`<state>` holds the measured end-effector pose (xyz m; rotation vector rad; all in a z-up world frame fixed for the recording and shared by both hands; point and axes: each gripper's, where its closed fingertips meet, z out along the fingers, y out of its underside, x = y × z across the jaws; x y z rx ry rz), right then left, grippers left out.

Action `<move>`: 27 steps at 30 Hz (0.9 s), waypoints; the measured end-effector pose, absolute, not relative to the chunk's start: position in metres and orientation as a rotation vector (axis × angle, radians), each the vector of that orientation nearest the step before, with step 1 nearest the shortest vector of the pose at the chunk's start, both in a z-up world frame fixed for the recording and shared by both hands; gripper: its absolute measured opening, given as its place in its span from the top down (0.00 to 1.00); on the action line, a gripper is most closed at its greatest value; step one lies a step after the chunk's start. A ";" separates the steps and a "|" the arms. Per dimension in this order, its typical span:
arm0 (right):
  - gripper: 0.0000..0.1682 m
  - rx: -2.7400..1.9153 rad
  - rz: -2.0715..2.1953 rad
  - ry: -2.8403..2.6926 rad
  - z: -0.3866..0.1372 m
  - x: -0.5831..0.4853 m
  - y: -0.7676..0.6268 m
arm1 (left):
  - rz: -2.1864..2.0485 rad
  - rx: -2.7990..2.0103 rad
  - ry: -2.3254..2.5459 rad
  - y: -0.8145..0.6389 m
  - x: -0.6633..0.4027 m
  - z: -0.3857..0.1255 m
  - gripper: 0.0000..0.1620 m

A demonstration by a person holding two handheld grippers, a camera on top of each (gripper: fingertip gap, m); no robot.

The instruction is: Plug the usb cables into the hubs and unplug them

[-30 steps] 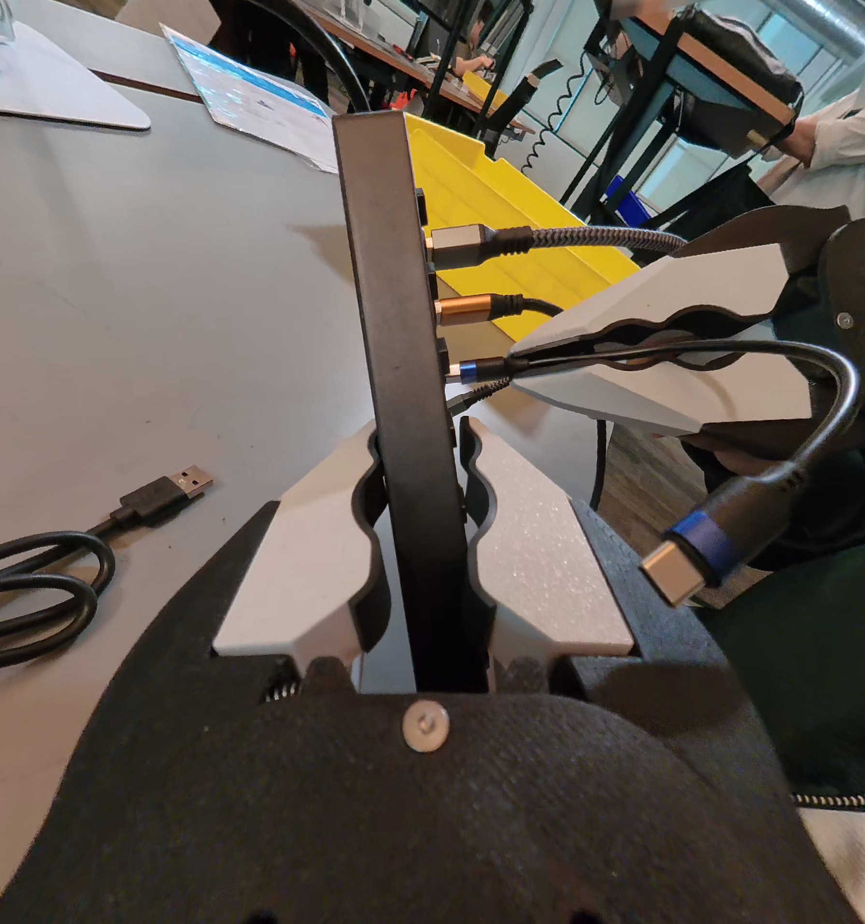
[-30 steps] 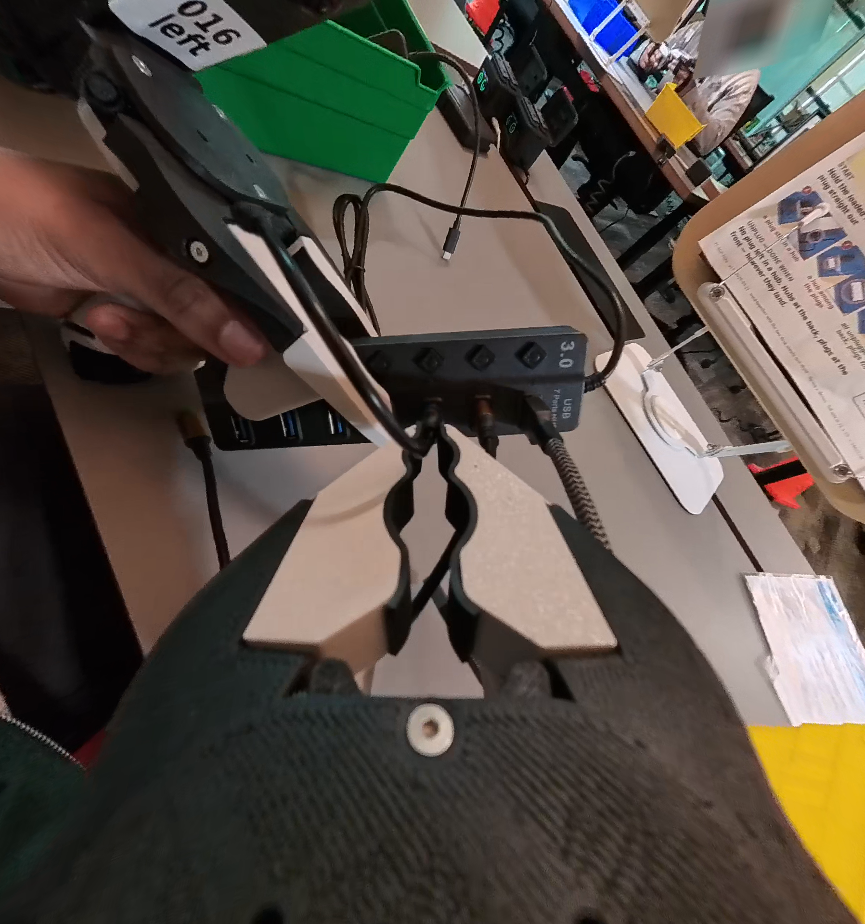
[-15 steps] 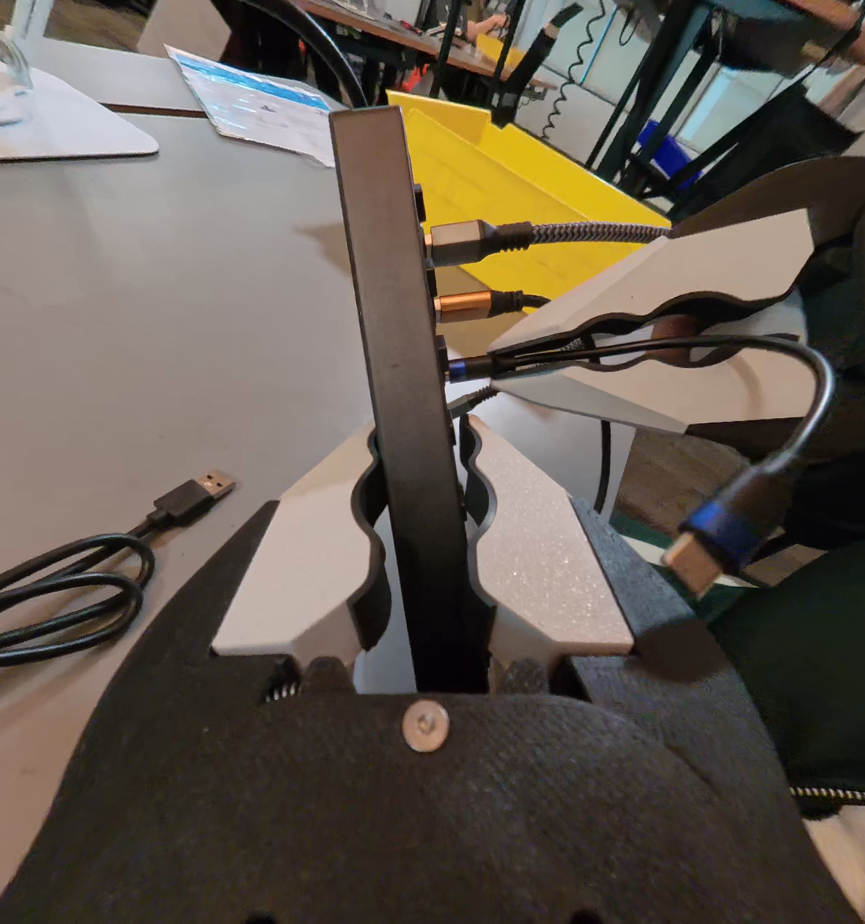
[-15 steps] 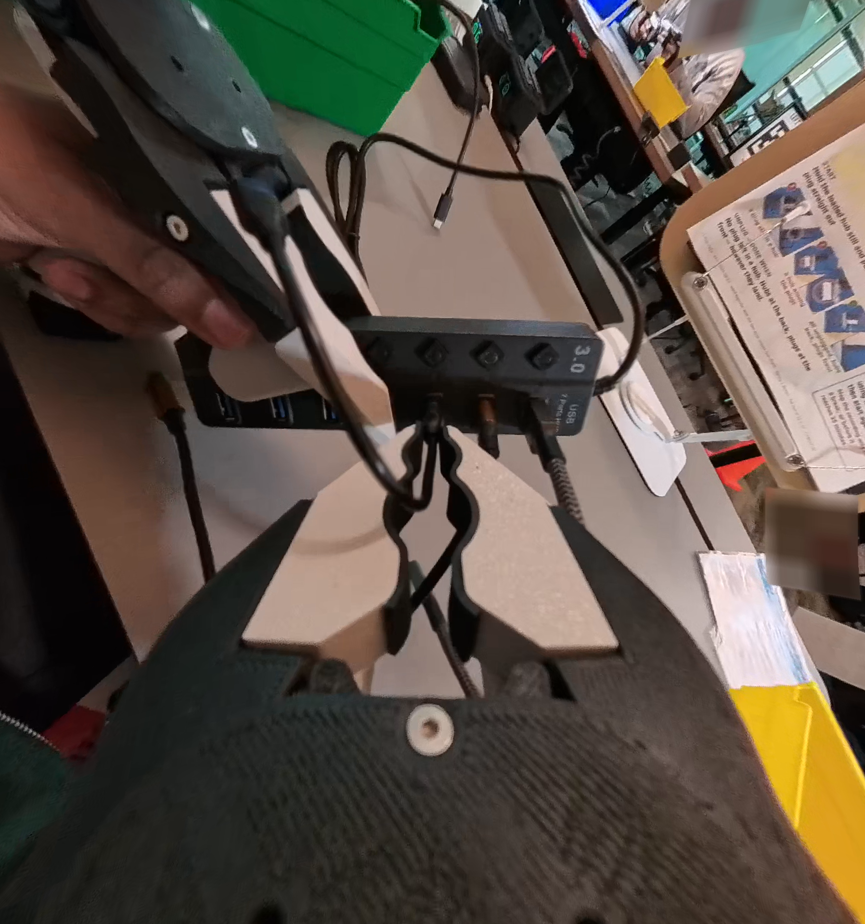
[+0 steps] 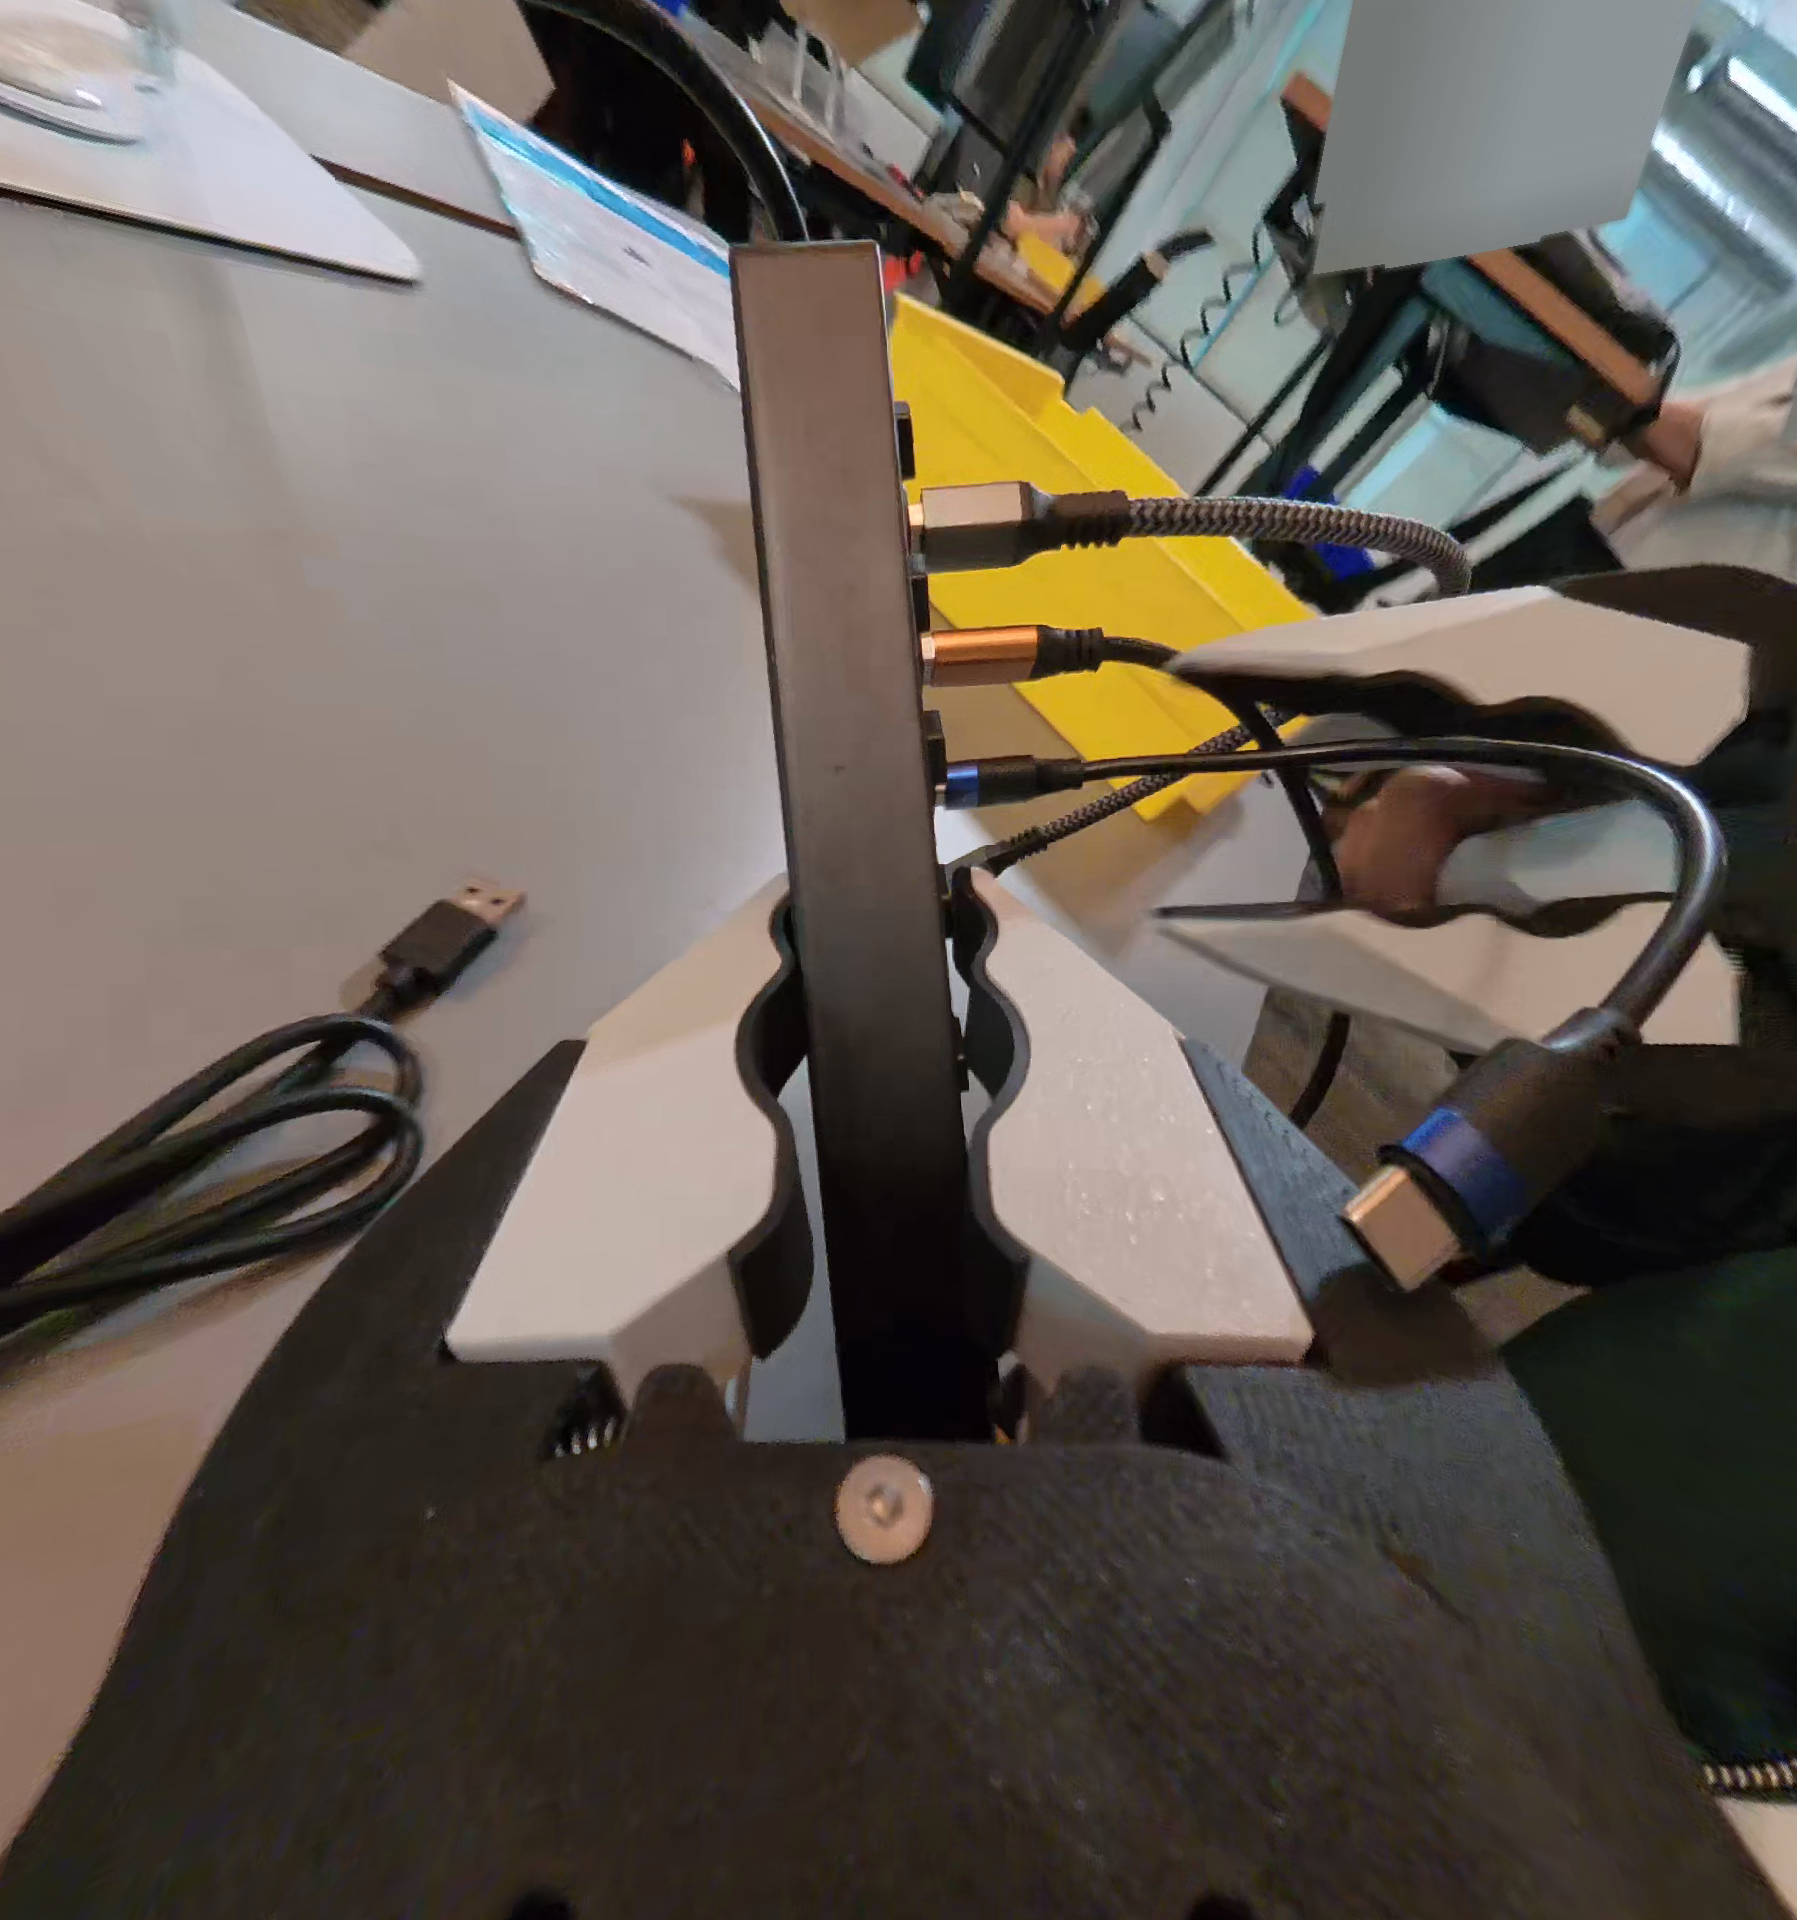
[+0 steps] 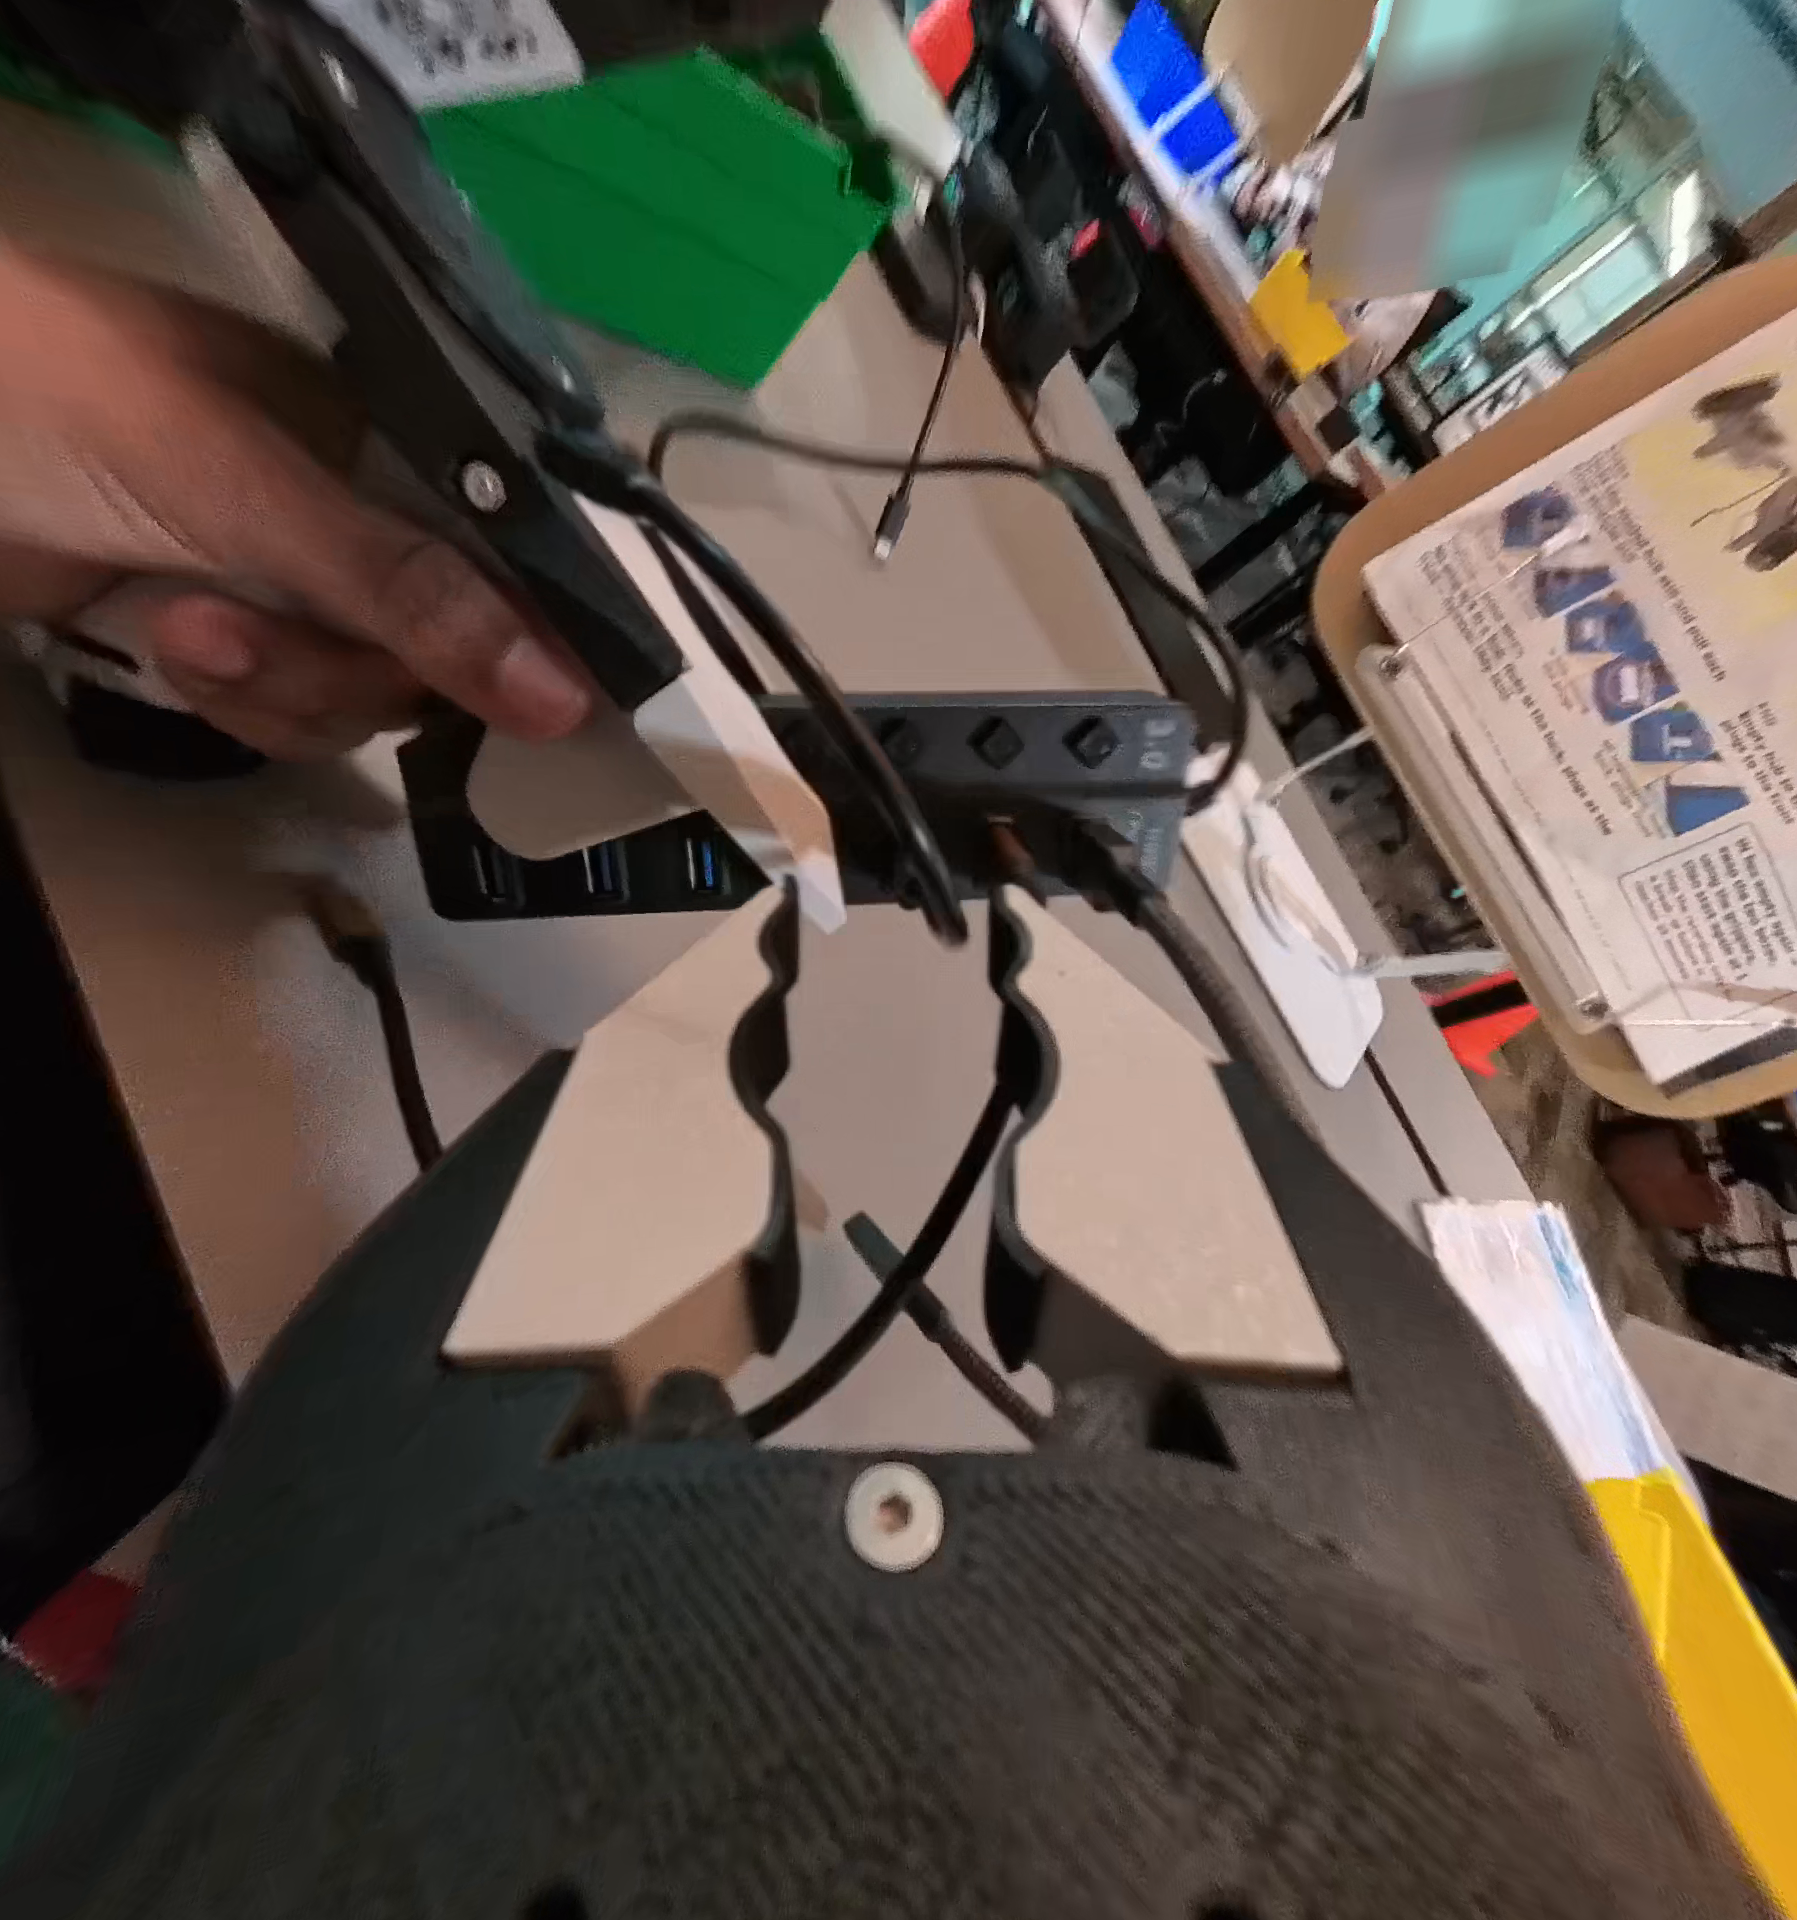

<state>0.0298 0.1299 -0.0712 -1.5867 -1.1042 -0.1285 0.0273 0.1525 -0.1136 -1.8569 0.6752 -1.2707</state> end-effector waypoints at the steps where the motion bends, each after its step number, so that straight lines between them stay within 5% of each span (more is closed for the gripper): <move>1: 0.77 -1.551 -0.098 -1.076 -0.061 0.030 0.128 | -1.282 -1.859 0.635 0.158 0.022 -0.113 0.84; 9: 0.65 -1.379 0.289 -0.668 0.002 0.072 0.127 | -1.517 -1.767 0.242 0.190 -0.010 -0.095 0.85; 17: 0.55 -1.655 0.624 -0.451 -0.072 0.085 0.156 | -1.954 -1.554 0.398 0.147 0.009 -0.058 0.85; 27: 0.57 -1.614 1.247 -0.410 -0.070 0.035 0.128 | -2.132 -1.663 0.672 0.098 0.041 -0.072 0.85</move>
